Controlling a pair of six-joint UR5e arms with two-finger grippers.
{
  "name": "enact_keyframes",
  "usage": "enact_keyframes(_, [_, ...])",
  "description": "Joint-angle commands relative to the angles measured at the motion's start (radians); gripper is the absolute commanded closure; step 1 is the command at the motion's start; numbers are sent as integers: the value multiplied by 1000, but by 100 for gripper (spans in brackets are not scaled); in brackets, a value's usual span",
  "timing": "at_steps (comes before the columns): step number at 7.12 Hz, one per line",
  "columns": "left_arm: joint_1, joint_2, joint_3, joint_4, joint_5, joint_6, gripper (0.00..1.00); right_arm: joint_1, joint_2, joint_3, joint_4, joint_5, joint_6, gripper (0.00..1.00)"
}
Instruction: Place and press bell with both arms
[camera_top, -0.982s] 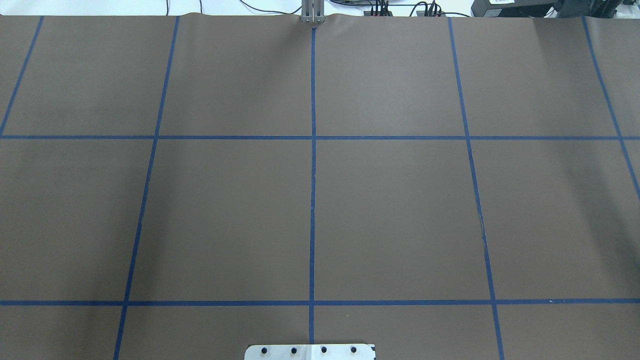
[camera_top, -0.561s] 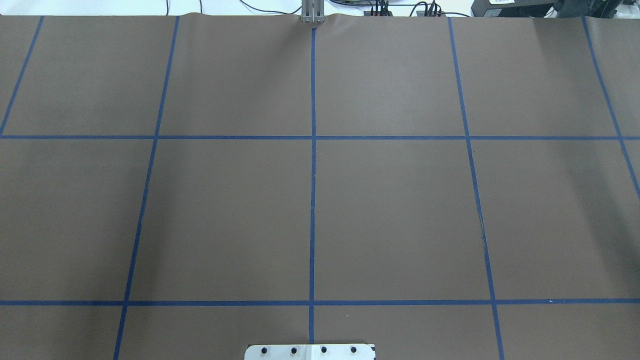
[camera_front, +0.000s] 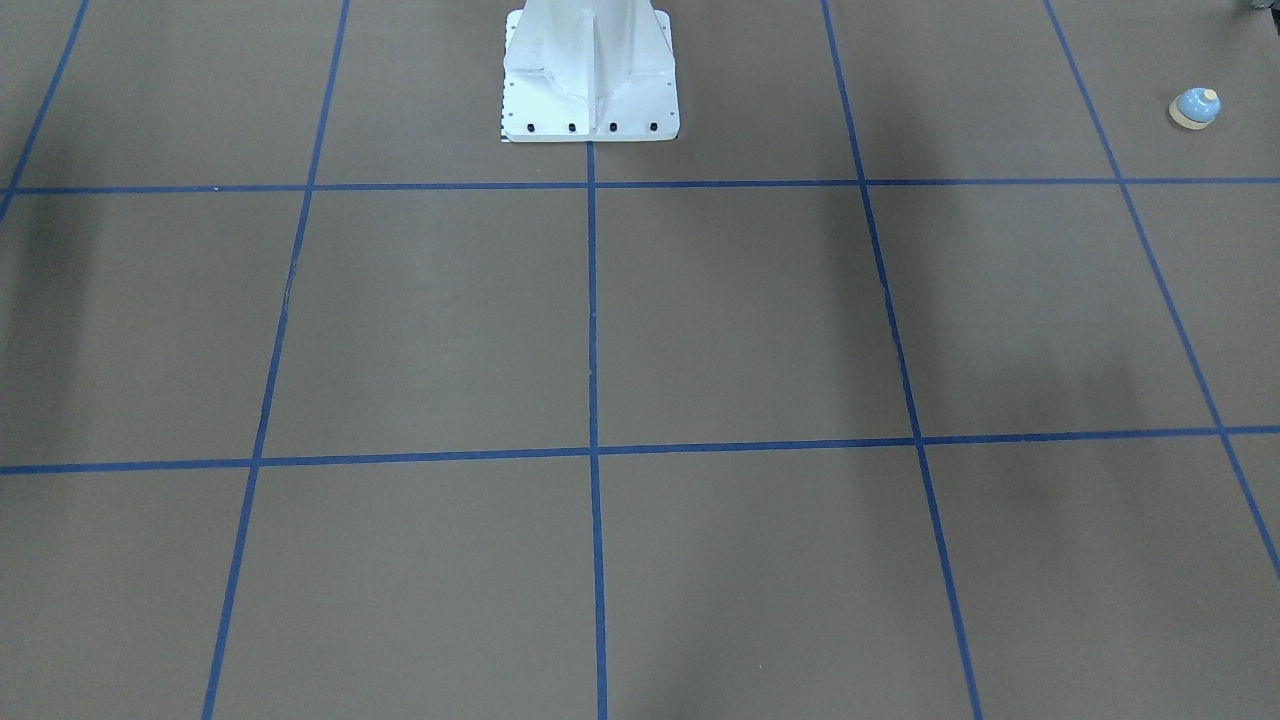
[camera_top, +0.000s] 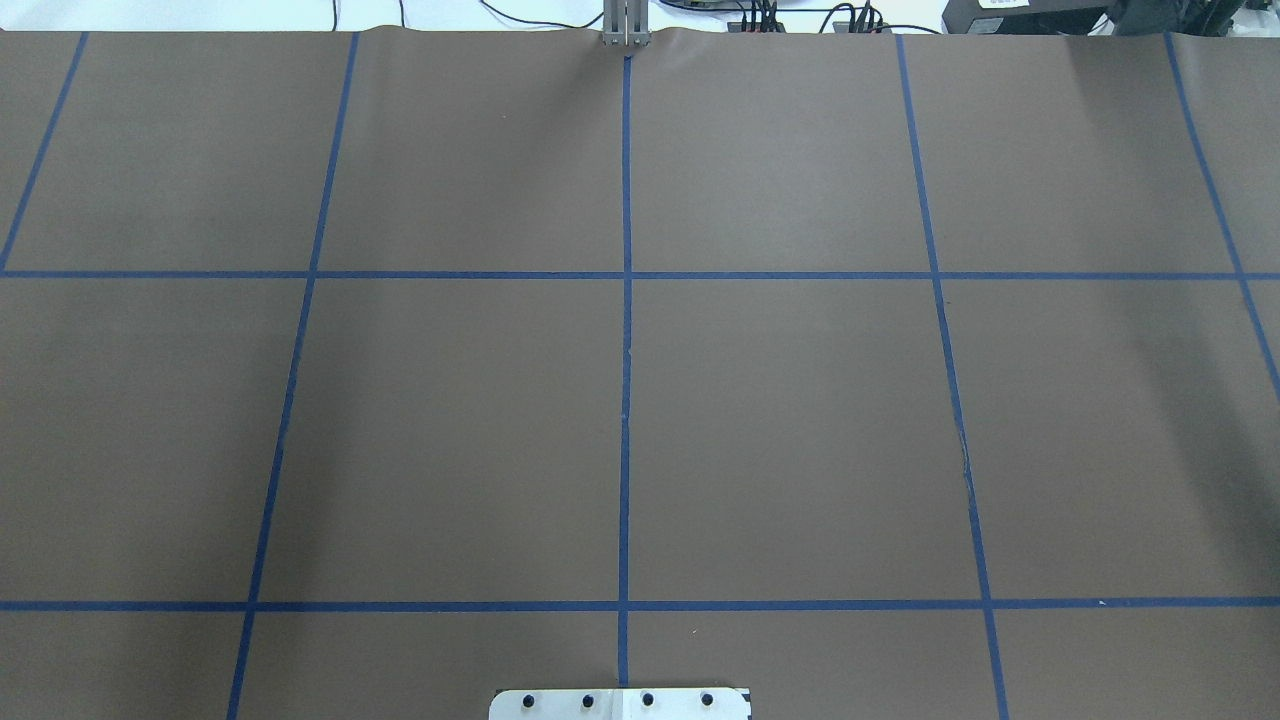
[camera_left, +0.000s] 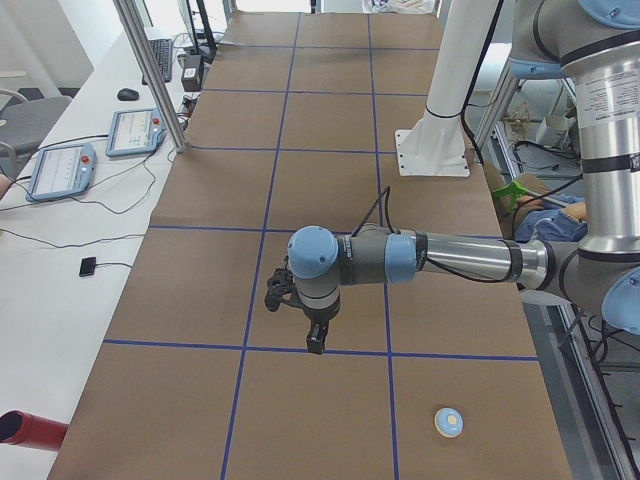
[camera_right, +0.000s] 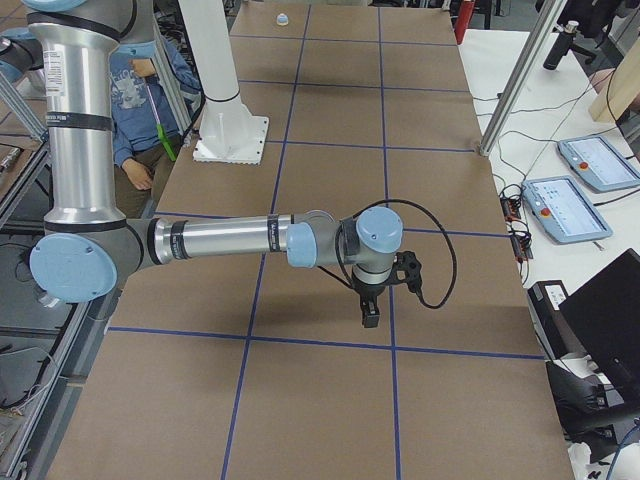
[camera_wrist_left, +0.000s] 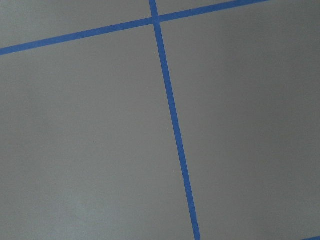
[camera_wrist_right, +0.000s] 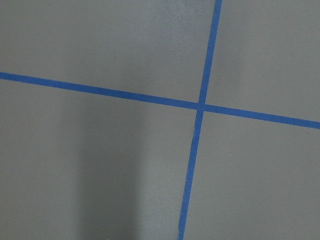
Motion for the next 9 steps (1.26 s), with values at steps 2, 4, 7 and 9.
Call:
enact_keyframes(2, [0, 38, 2, 0, -43, 0, 0, 0, -11, 7, 8, 15, -1, 0])
enact_keyframes(4, [2, 55, 31, 0, -37, -3, 0, 0, -15, 10, 8, 15, -1, 0])
enact_keyframes(7, [3, 102, 140, -25, -2, -29, 0, 0, -28, 1, 121, 16, 5, 0])
enact_keyframes(9, [5, 186, 202, -79, 18, -86, 0, -2, -28, 4, 126, 68, 5, 0])
